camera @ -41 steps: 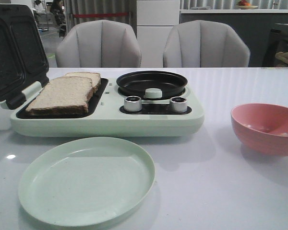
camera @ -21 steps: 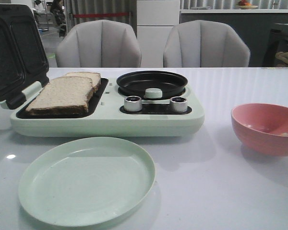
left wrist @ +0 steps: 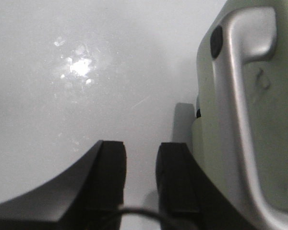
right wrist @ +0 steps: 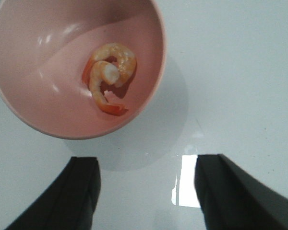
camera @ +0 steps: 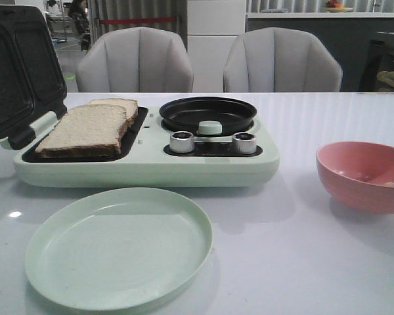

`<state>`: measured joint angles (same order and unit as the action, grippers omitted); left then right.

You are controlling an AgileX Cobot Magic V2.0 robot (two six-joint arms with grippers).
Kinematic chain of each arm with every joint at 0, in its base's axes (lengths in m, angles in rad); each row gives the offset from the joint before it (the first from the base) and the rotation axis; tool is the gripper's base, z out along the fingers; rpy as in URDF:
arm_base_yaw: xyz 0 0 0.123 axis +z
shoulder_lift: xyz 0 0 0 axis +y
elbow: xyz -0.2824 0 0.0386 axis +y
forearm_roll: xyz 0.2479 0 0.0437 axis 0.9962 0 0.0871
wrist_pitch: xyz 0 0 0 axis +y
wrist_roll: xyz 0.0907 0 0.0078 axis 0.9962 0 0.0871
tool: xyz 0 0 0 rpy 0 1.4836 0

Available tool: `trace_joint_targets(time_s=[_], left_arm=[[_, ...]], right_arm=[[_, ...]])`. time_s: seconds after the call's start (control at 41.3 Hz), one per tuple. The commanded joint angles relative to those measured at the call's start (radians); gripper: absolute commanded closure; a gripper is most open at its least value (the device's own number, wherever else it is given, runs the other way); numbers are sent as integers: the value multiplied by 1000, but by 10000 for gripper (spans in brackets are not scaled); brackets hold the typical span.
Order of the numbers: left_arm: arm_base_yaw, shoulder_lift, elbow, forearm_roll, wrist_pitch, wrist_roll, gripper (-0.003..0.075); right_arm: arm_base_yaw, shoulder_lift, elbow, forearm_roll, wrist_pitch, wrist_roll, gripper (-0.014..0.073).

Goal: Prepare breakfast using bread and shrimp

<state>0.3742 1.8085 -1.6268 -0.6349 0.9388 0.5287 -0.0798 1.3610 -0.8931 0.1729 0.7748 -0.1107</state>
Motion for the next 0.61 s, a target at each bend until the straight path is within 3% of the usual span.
trace_joint_targets(time_s=[0.0,0.363,0.581], left_arm=[[-18,-10,-70,-73,-51,12,461],[-87,16,-96,-86,-30,33,461],[-109,14,-108,-178,25,81,461]], right_arm=[[-7,-36,-30,6,-25,-8,71],[-7,-36,-30,6,-25,-8,71],[-7,-36,-30,6,-25,-8,71]])
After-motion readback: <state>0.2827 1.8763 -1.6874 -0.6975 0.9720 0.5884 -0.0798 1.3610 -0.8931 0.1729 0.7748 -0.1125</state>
